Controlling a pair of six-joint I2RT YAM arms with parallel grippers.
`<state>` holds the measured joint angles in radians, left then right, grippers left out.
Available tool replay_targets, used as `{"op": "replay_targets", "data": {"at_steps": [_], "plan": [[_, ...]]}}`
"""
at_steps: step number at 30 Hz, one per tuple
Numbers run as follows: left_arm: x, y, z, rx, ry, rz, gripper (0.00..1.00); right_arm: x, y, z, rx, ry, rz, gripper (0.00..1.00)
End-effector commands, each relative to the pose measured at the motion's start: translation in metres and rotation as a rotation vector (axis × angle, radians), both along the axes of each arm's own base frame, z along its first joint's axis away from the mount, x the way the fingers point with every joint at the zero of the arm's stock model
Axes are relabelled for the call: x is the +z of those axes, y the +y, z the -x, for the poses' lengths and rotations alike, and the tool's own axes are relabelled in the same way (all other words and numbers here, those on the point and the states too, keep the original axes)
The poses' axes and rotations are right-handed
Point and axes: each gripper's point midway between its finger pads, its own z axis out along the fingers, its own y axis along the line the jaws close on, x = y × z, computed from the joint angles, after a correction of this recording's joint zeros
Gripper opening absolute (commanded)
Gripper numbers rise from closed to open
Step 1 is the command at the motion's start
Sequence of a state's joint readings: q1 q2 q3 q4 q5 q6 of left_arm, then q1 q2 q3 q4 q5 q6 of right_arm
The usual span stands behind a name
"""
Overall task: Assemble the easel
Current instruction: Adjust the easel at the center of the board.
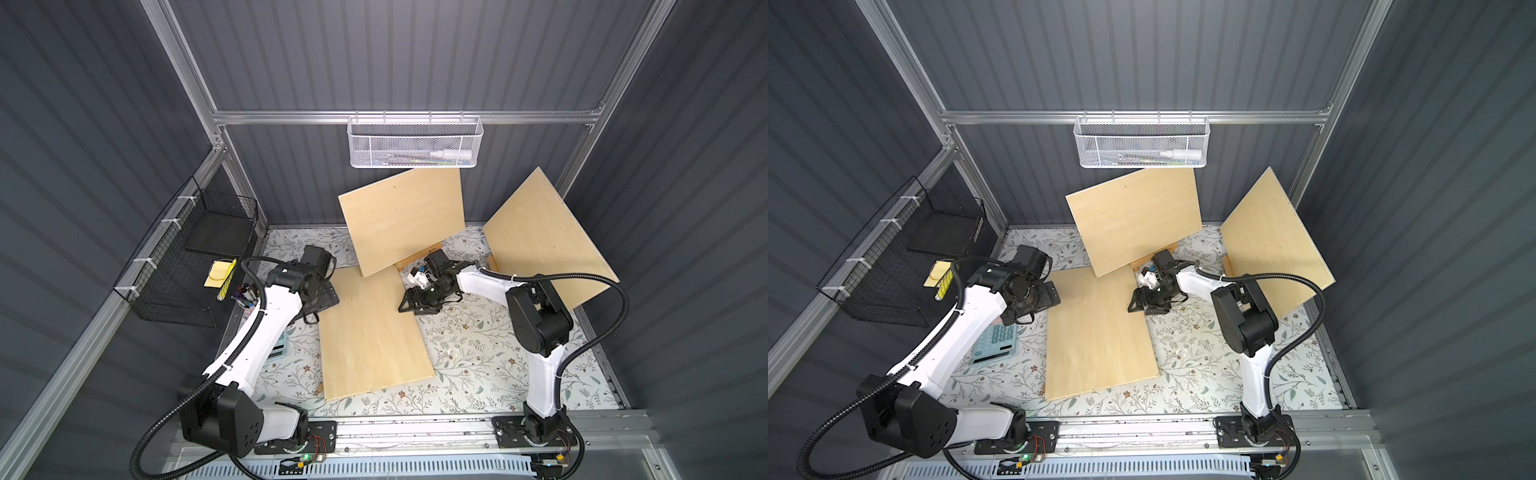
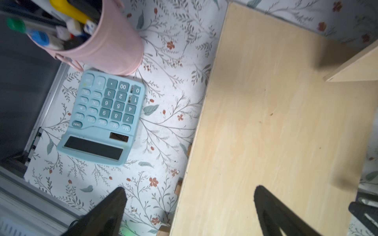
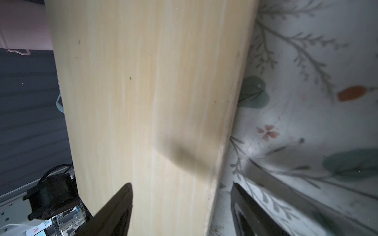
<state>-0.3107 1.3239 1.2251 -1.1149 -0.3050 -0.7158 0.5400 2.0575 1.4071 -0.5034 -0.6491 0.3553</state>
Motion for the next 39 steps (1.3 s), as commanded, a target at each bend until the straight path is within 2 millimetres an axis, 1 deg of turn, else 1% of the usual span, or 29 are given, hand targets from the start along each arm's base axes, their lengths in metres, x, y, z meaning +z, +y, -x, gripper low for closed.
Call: {"op": "replay_targets", "data": {"at_steps": [1,5,9,11,13,15,17,19,20,21,24,27,29,30,32,35,38,39], "plan": [[-0.021,-0.002,0.027,0.002,0.083,0.041,1.0,0.0,0.017,0.015,0.102,0.008,-0.019,0.76],[-0.045,0.002,0.042,0.026,0.102,0.045,0.99,-0.006,0.035,0.018,0.141,0.017,-0.02,0.78],[-0.065,0.002,0.051,0.05,0.104,0.065,1.0,-0.003,0.065,0.021,0.209,-0.007,-0.035,0.8],[-0.073,0.004,0.057,0.058,0.125,0.057,0.99,-0.002,0.08,0.023,0.255,-0.025,-0.036,0.81],[-0.076,0.007,0.059,0.062,0.139,0.04,1.0,0.004,0.095,0.027,0.301,-0.042,-0.058,0.82],[-0.076,0.013,0.059,0.068,0.144,0.002,0.99,0.012,0.099,0.025,0.297,-0.074,-0.084,0.83],[-0.074,0.018,0.058,0.072,0.142,-0.031,0.99,0.02,0.09,0.015,0.245,-0.116,-0.09,0.83],[-0.071,0.021,0.056,0.076,0.132,-0.048,0.99,0.026,0.07,-0.001,0.148,-0.164,-0.065,0.84],[-0.07,0.021,0.054,0.076,0.125,-0.049,1.0,0.029,0.057,-0.014,0.085,-0.2,-0.049,0.84],[-0.07,0.021,0.053,0.077,0.12,-0.047,0.99,0.028,0.041,-0.024,0.01,-0.206,-0.02,0.84],[-0.068,0.018,0.046,0.071,0.105,-0.036,0.99,0.024,0.001,-0.05,-0.157,-0.169,0.003,0.84],[-0.065,0.015,0.04,0.066,0.101,-0.032,0.99,0.014,-0.022,-0.072,-0.268,-0.105,0.016,0.84],[-0.061,0.014,0.037,0.063,0.09,-0.026,0.99,0.006,-0.032,-0.087,-0.324,-0.091,0.05,0.83],[-0.058,0.012,0.03,0.062,0.063,-0.017,0.99,0.002,-0.038,-0.094,-0.361,-0.084,0.08,0.83],[-0.053,0.011,0.026,0.061,0.041,-0.012,0.99,-0.009,-0.05,-0.108,-0.449,-0.054,0.125,0.84],[-0.049,0.012,0.026,0.062,0.028,-0.016,0.99,-0.015,-0.054,-0.13,-0.551,-0.041,0.125,0.84],[-0.049,0.013,0.029,0.074,0.019,-0.009,0.99,-0.025,-0.054,-0.143,-0.637,0.0,0.14,0.84],[-0.049,0.013,0.03,0.08,0.013,-0.004,0.99,-0.026,-0.051,-0.148,-0.66,0.01,0.129,0.84]]}}
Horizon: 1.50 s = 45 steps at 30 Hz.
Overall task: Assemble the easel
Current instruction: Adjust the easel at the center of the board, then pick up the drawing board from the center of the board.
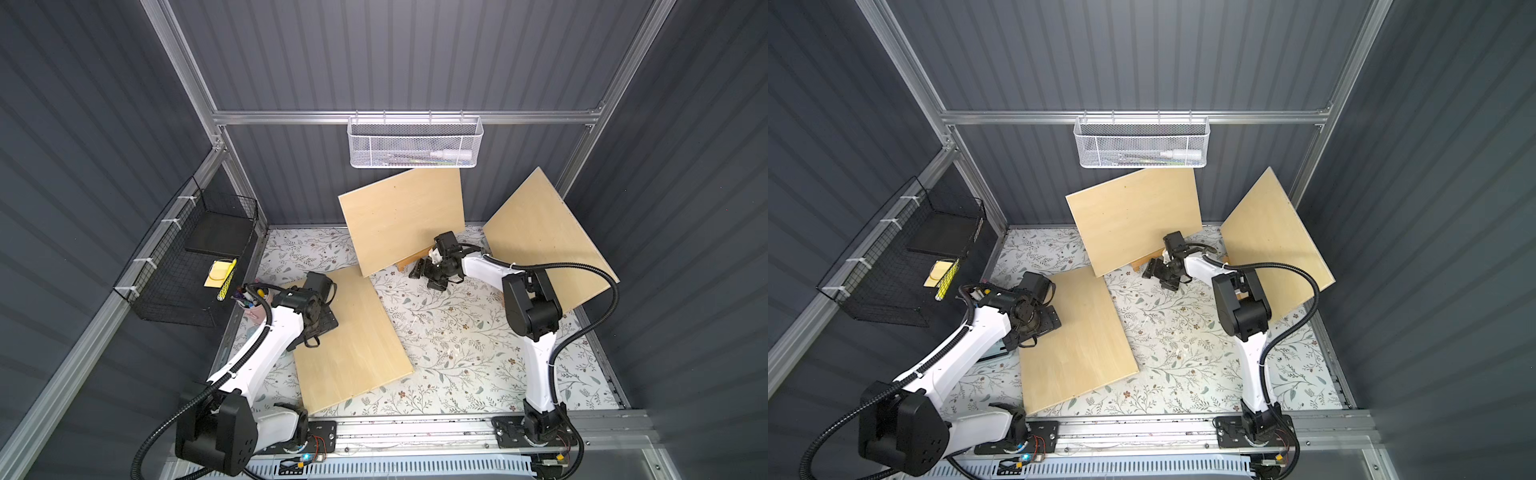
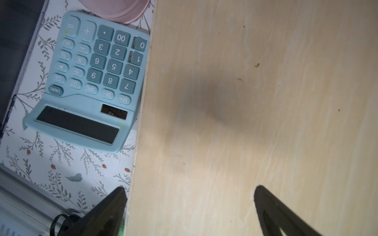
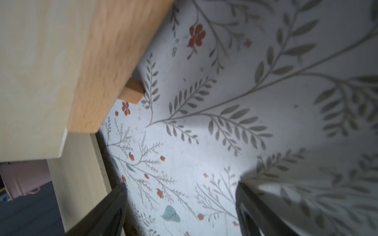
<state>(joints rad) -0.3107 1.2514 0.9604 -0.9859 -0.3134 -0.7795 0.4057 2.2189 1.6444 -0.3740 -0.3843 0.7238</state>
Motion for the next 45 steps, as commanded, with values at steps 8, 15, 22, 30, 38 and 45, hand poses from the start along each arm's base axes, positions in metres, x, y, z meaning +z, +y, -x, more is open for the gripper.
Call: {"op": "replay_targets", "data": {"at_steps": [8,15,22,30,38,45], "plan": [[0.019,0.0,-0.005,0.065,-0.111,0.043,0.99,-0.031,0.026,-0.025,-0.204,0.094,-0.004,0.84],[0.025,-0.004,-0.016,0.056,-0.124,0.046,0.99,-0.039,0.074,-0.032,-0.124,0.123,-0.08,0.84],[0.025,0.002,-0.012,0.054,-0.116,0.012,1.0,-0.031,0.089,-0.038,-0.086,0.091,-0.104,0.85],[0.02,0.027,0.013,0.123,-0.065,-0.098,1.0,0.038,0.072,-0.003,0.089,-0.159,-0.085,0.85],[-0.011,0.029,0.04,0.13,0.074,-0.081,1.0,0.039,0.058,0.078,0.354,-0.163,-0.026,0.86],[-0.043,0.019,0.045,0.14,0.101,0.065,1.0,0.027,0.085,0.125,0.539,-0.134,-0.056,0.88]]}}
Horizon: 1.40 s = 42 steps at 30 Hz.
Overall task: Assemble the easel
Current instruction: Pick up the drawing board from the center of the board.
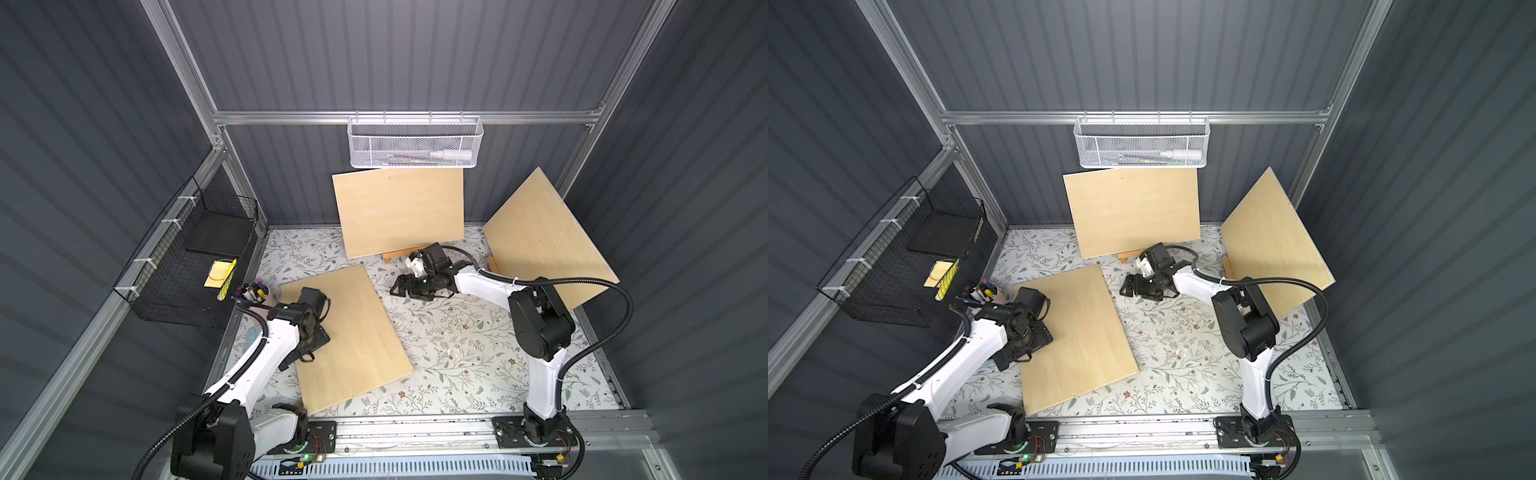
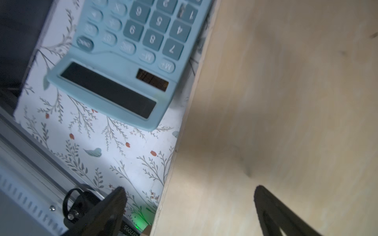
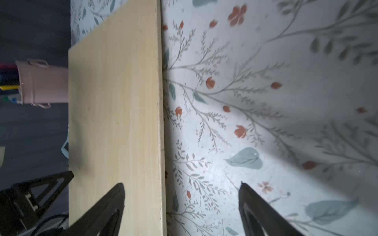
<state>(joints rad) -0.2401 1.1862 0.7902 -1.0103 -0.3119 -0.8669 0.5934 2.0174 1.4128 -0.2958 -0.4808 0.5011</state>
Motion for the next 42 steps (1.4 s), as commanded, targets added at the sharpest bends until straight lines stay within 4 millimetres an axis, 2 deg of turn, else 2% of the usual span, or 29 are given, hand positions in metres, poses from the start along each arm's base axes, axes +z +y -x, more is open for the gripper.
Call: {"op": "replay_targets", "data": {"at_steps": [1,4,9,14,17,19,27,30,35,40,42], "plan": [[-0.008,-0.01,-0.002,-0.016,-0.01,0.085,0.99,-0.007,0.02,0.028,0.159,-0.003,0.005,0.88],[-0.016,-0.017,-0.006,-0.052,-0.026,0.132,0.99,-0.011,0.031,0.038,0.209,-0.006,0.011,0.89],[-0.029,-0.034,-0.014,-0.12,-0.007,0.213,0.99,-0.018,0.036,0.039,0.226,0.01,0.002,0.9],[-0.043,-0.06,-0.028,-0.22,0.006,0.332,0.99,-0.024,0.052,0.054,0.325,0.063,-0.047,0.92],[-0.038,-0.093,-0.047,-0.329,-0.053,0.484,0.99,-0.033,0.053,0.058,0.334,0.094,-0.048,0.93],[-0.032,-0.108,-0.056,-0.389,-0.081,0.529,0.99,-0.037,0.049,0.059,0.323,0.101,-0.049,0.94],[-0.022,-0.135,-0.072,-0.512,-0.125,0.587,0.97,-0.043,0.041,0.064,0.323,0.117,-0.031,0.95],[-0.003,-0.151,-0.081,-0.578,-0.202,0.645,0.89,-0.046,0.039,0.065,0.328,0.123,-0.023,0.96],[0.054,-0.192,-0.085,-0.827,-0.356,0.681,0.87,-0.049,0.039,0.069,0.336,0.135,-0.02,0.96],[0.096,-0.206,-0.091,-0.896,-0.461,0.701,0.87,-0.049,0.038,0.076,0.38,0.146,-0.023,0.97],[0.115,-0.211,-0.089,-0.936,-0.51,0.731,0.84,-0.049,0.035,0.081,0.396,0.163,-0.02,0.97]]}}
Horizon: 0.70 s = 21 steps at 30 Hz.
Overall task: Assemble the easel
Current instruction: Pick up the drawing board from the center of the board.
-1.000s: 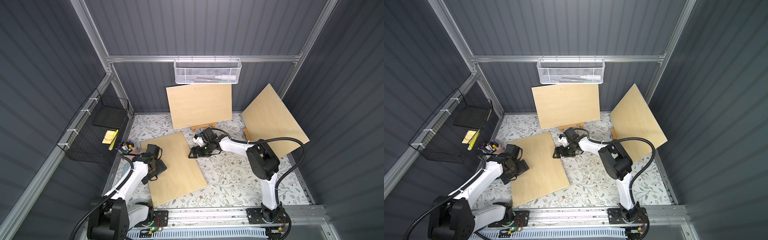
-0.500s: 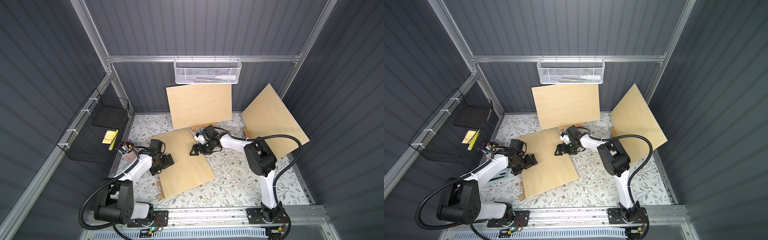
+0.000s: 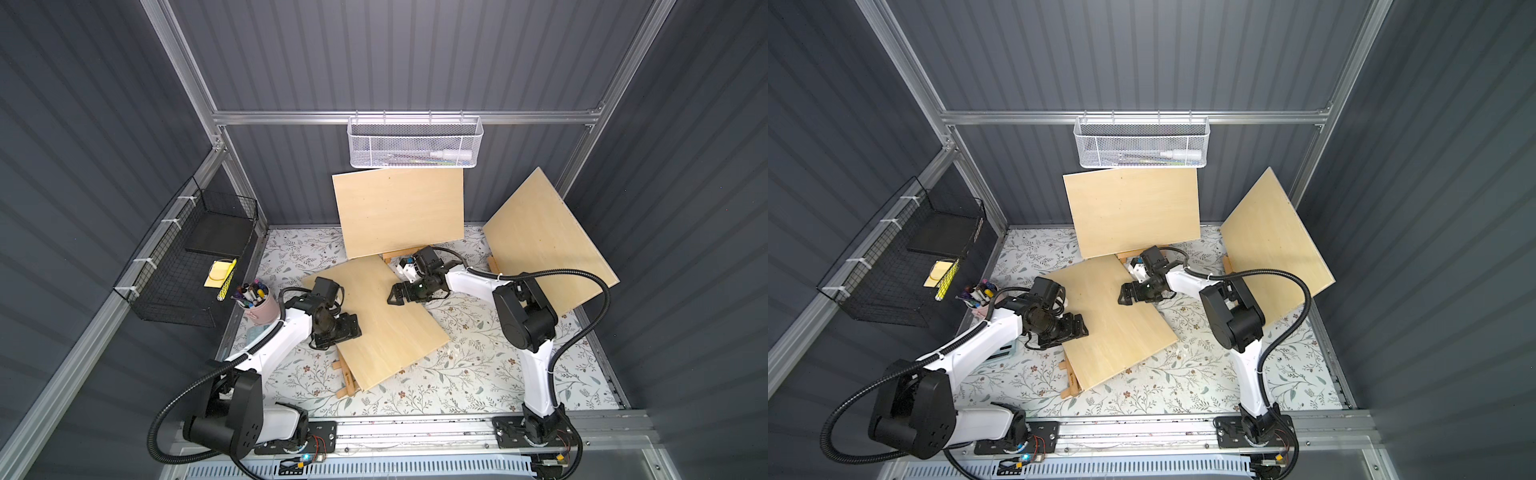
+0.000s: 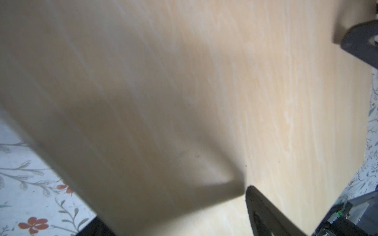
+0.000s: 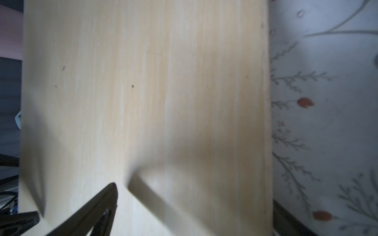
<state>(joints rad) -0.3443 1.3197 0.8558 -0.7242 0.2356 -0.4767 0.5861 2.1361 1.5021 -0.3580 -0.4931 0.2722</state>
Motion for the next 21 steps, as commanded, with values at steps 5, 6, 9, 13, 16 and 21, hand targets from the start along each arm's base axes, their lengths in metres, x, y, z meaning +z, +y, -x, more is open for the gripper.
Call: {"op": "replay_targets", "data": {"at_steps": [5,6,9,13,16,21], "plan": [[0.136,-0.084,-0.033,-0.31,-0.453,0.436,0.8,-0.016,0.028,0.098,0.247,0.248,-0.065,0.96],[0.139,-0.084,-0.033,-0.308,-0.46,0.441,0.79,-0.015,0.028,0.098,0.249,0.246,-0.065,0.96],[0.148,-0.084,-0.034,-0.287,-0.51,0.471,0.75,-0.011,0.03,0.102,0.27,0.237,-0.071,0.96],[0.168,-0.084,-0.044,-0.225,-0.644,0.538,0.66,-0.01,0.034,0.107,0.296,0.225,-0.061,0.96],[0.191,-0.084,-0.053,-0.169,-0.773,0.625,0.61,-0.008,0.036,0.111,0.314,0.22,-0.06,0.96],[0.211,-0.085,-0.07,-0.087,-0.84,0.701,0.48,-0.005,0.038,0.114,0.334,0.21,-0.055,0.96]]}}
